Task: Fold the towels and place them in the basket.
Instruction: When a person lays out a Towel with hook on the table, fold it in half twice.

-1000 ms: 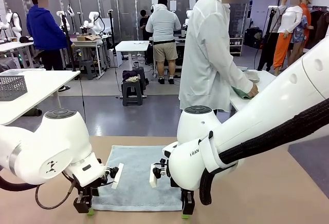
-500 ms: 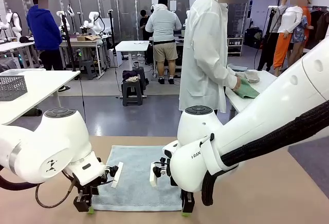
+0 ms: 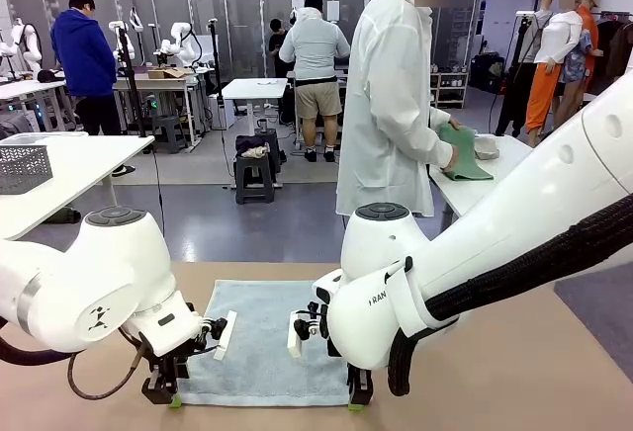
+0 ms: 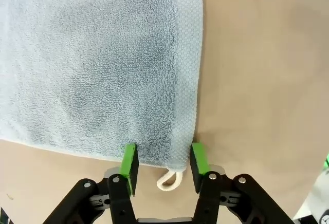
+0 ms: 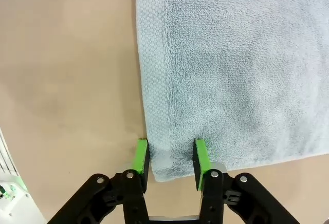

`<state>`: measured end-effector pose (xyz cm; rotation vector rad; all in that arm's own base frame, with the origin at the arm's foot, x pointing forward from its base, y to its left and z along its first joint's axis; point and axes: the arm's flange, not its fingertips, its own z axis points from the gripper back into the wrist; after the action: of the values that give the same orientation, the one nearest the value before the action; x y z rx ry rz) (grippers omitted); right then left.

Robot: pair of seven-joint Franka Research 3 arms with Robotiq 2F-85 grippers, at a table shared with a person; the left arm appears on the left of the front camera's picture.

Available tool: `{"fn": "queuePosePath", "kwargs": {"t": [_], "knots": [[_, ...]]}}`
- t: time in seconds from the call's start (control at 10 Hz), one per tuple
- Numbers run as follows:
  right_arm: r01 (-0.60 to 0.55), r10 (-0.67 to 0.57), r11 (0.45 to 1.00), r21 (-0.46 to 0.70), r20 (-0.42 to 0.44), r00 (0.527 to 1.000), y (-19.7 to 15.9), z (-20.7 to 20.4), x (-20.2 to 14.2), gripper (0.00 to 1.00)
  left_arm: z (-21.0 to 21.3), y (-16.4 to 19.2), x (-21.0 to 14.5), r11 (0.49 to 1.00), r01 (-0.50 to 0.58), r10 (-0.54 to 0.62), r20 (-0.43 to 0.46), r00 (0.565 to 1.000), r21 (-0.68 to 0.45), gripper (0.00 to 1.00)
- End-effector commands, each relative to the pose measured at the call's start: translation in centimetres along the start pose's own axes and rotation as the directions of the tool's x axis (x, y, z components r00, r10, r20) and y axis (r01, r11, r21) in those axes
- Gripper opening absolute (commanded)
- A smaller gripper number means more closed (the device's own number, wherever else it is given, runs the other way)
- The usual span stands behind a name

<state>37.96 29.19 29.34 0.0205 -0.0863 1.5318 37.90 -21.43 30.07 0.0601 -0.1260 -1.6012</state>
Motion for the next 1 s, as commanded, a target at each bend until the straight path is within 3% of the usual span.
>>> {"fn": "queuePosePath", "kwargs": {"t": [0.0,0.4,0.5,0.6,0.7,0.8,0.9], "knots": [[0.024,-0.025,1.000,-0.020,-0.020,0.999,0.09,-0.30,-0.04,0.44,-0.08,0.48,0.44,1.000,-0.008,0.008,-0.015,1.000,-0.005,0.53],[0.024,-0.025,0.999,-0.020,-0.022,0.999,0.05,-0.59,-0.07,0.44,-0.04,0.60,0.61,1.000,-0.012,0.012,-0.025,1.000,-0.002,0.53],[0.024,-0.024,0.999,-0.026,-0.024,0.999,0.12,-0.53,-0.10,0.28,0.04,0.54,0.63,1.000,-0.015,0.015,-0.035,0.999,0.011,0.34],[0.026,-0.027,0.999,-0.025,-0.024,0.999,0.16,-0.39,-0.12,0.24,0.20,0.50,0.65,1.000,-0.016,0.016,-0.036,0.999,0.009,0.34],[0.026,-0.027,0.999,-0.026,-0.025,0.999,0.18,-0.19,-0.08,0.08,0.32,0.52,0.57,1.000,-0.020,0.020,-0.038,0.999,0.011,0.15],[0.026,-0.026,0.999,-0.027,-0.029,0.999,0.19,-0.06,-0.04,0.05,0.36,0.52,0.51,1.000,-0.021,0.021,-0.039,0.999,0.011,0.14],[0.026,-0.026,0.999,-0.026,-0.029,0.999,0.22,0.01,0.03,0.00,0.41,0.50,0.42,1.000,-0.022,0.022,-0.042,0.999,0.008,0.00]]}}
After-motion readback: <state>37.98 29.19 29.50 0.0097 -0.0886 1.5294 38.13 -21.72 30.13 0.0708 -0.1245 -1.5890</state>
